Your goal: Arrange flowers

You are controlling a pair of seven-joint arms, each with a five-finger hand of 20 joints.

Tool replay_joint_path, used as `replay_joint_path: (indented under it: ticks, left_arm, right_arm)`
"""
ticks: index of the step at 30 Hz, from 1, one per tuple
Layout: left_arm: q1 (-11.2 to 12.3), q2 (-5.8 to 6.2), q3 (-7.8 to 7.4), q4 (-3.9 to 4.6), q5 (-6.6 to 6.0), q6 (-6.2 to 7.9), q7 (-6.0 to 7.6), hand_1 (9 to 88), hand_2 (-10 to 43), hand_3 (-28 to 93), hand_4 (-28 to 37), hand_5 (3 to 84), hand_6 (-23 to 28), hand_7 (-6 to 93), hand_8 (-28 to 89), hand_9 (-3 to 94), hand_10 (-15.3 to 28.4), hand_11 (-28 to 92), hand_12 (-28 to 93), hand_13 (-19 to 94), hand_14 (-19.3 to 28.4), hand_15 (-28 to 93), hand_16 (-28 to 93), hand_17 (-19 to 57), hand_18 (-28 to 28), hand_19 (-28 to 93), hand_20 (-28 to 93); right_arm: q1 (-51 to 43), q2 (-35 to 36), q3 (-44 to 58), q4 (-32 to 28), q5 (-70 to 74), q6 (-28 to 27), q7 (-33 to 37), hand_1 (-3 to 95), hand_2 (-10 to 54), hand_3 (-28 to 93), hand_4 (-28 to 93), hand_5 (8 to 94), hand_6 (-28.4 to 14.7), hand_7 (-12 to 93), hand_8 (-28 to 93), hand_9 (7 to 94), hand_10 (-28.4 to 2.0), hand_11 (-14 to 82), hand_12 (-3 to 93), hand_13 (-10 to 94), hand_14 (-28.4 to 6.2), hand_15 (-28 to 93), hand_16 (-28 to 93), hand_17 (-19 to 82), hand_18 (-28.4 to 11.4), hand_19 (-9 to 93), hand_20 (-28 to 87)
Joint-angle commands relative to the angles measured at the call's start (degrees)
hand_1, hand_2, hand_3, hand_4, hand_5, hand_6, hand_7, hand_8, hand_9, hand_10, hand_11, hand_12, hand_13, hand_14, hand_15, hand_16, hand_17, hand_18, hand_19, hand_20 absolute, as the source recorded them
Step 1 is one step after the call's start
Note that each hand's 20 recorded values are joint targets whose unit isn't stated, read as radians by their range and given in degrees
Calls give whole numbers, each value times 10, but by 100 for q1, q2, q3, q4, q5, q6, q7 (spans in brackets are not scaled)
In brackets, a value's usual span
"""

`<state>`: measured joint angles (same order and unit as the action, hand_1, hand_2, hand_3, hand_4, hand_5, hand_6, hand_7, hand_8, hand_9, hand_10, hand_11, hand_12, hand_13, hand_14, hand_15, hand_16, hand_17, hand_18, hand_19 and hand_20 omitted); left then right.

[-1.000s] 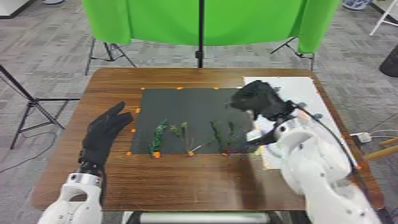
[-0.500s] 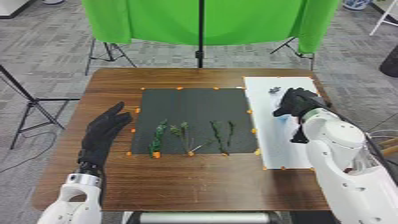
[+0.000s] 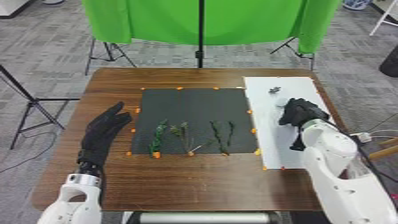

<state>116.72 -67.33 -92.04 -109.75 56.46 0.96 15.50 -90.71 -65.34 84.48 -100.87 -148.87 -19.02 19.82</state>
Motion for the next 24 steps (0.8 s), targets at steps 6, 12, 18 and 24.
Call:
replay_joint_path:
  ticks: [6,12,18,24]
  left_arm:
    - [215,-16,-323,-2,-364,537,388,230,-53,677,-192,449,27,77,-49,457,131,144,140,374,169,120,49,93,121,68,243]
    - [385,32,-585,-54,-485,776,468,233,-53,677,-194,450,29,77,-49,456,132,147,138,373,165,116,41,103,114,51,239]
    - [462,17,-568,-14,-649,904,543,210,11,681,-224,454,28,80,-51,460,134,150,135,374,162,111,38,104,110,44,238]
    - [297,13,-310,86,-737,819,586,192,88,710,-274,465,31,74,-56,475,138,145,125,383,161,110,31,110,109,31,232]
  right_arm:
    - [-331,145,-63,20,269,1169,-40,709,-95,419,-75,820,-15,158,117,928,-89,63,343,937,-5,581,289,683,-82,932,498]
    - [535,597,-538,-791,769,1390,-138,711,-95,420,-65,827,-16,162,117,932,-90,62,351,937,0,601,283,692,-82,932,527]
    - [2042,169,-1986,-673,1130,1298,-656,703,-95,428,-66,832,-13,164,119,935,-89,65,352,937,2,616,276,696,-82,932,545]
    - [2221,-934,-2919,-207,843,797,-1112,694,-95,442,-75,833,-9,165,120,936,-86,68,362,937,5,628,276,702,-77,932,558]
